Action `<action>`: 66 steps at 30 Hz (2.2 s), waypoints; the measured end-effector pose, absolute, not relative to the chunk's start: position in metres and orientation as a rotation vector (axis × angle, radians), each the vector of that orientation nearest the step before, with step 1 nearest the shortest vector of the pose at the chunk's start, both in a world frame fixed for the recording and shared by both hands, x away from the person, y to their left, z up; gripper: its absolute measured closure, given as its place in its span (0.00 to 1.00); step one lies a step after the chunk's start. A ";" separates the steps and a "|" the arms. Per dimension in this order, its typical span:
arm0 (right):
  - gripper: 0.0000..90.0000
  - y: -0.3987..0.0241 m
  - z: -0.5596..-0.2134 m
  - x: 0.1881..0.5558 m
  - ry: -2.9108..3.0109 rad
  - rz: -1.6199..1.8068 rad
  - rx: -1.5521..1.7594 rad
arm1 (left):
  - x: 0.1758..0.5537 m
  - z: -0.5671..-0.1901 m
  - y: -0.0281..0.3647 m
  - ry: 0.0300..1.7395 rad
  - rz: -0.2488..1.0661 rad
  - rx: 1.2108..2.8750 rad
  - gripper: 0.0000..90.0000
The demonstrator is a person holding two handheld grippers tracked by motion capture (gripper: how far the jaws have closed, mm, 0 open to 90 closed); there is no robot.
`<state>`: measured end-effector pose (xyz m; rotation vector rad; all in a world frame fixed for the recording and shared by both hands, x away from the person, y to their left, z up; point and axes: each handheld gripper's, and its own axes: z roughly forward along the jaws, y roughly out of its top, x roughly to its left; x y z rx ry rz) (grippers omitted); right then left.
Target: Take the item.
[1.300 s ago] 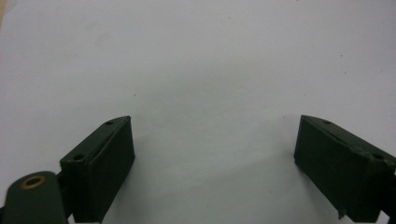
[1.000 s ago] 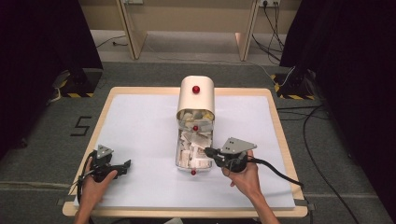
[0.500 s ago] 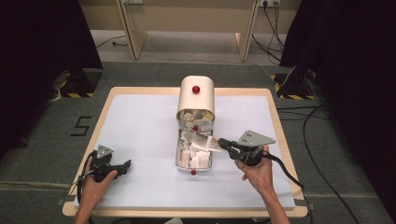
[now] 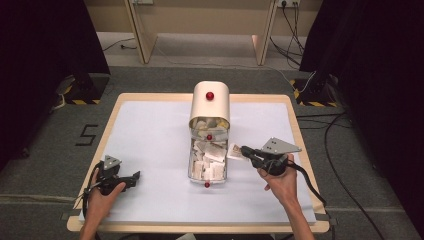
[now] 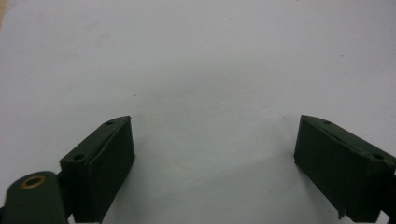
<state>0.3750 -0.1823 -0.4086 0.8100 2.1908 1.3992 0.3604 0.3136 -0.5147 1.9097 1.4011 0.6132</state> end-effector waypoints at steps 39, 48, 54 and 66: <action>0.97 -0.231 -0.422 0.392 2.089 1.375 1.005 | 0.360 -0.515 0.314 1.401 0.613 1.909 0.13; 0.97 -0.239 -0.425 0.395 2.078 1.352 1.031 | 0.360 -0.515 0.314 1.401 0.613 1.910 0.13; 0.97 -0.245 -0.434 0.399 2.076 1.331 1.073 | 0.360 -0.515 0.314 1.401 0.613 1.909 0.13; 0.96 -0.258 -0.447 0.404 2.070 1.288 1.138 | 0.360 -0.515 0.314 1.401 0.614 1.909 0.13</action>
